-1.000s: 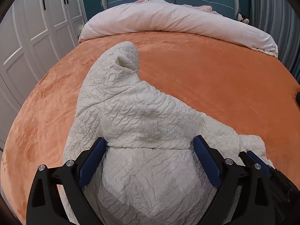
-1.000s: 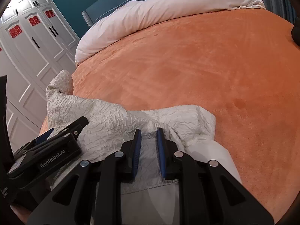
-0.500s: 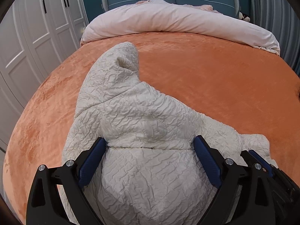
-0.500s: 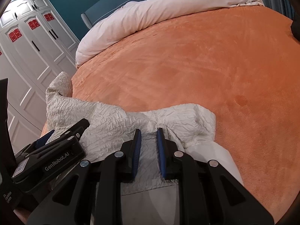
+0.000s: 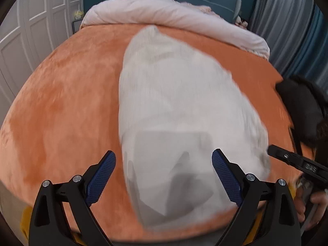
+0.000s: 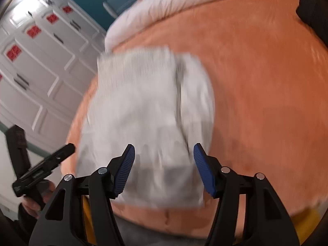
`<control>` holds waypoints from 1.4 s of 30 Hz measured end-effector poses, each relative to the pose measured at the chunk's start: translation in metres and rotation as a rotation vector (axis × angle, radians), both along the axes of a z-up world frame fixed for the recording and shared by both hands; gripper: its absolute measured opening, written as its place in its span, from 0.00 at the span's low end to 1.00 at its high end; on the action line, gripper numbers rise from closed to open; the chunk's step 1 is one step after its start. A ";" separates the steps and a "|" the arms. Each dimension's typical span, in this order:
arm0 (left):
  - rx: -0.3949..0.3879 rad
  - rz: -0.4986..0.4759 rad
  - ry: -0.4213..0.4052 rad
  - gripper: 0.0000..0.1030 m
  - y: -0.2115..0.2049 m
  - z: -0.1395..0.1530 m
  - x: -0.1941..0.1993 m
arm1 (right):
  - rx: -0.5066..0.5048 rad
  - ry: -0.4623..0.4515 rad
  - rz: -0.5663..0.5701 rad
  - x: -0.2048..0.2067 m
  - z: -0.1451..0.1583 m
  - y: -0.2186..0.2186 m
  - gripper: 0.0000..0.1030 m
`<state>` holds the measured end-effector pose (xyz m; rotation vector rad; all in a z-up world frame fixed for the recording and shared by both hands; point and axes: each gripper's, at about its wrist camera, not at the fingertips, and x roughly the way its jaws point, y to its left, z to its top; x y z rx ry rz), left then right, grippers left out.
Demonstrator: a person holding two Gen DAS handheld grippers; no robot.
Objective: Fold large clothes
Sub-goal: 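Grasp the rolled jacket end with the right tool and roll it over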
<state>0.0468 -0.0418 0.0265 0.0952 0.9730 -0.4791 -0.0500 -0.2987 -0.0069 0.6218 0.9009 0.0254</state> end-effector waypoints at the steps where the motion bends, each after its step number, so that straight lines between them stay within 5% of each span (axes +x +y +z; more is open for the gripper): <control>1: 0.027 -0.011 -0.004 0.89 0.001 -0.005 -0.012 | -0.010 0.010 0.005 -0.003 -0.004 0.006 0.57; 5: 0.071 -0.045 0.010 0.89 0.007 -0.025 -0.037 | -0.007 0.046 0.000 -0.008 -0.025 0.018 0.53; 7: 0.105 -0.037 -0.003 0.91 0.009 -0.035 -0.041 | -0.001 0.050 -0.015 -0.006 -0.028 0.018 0.30; 8: 0.109 -0.032 -0.010 0.91 0.012 -0.037 -0.040 | -0.009 0.057 -0.025 -0.004 -0.027 0.017 0.08; 9: 0.114 -0.018 -0.021 0.90 0.014 -0.038 -0.039 | -0.009 0.053 -0.030 -0.004 -0.023 0.016 0.04; 16: 0.150 -0.051 -0.075 0.79 0.024 -0.025 -0.054 | 0.050 -0.130 -0.051 -0.042 0.038 0.013 0.01; 24: 0.168 0.022 0.002 0.79 0.047 -0.055 -0.055 | 0.009 0.109 -0.084 -0.032 -0.046 0.031 0.01; 31: 0.201 0.061 -0.014 0.80 0.048 -0.068 -0.031 | -0.125 0.194 -0.043 -0.005 -0.061 0.057 0.01; 36: 0.262 0.067 -0.051 0.79 0.041 -0.068 -0.022 | -0.128 0.176 -0.045 0.002 -0.057 0.065 0.05; 42: 0.279 0.042 -0.100 0.75 0.043 -0.035 -0.043 | -0.115 0.073 -0.091 -0.031 -0.009 0.059 0.08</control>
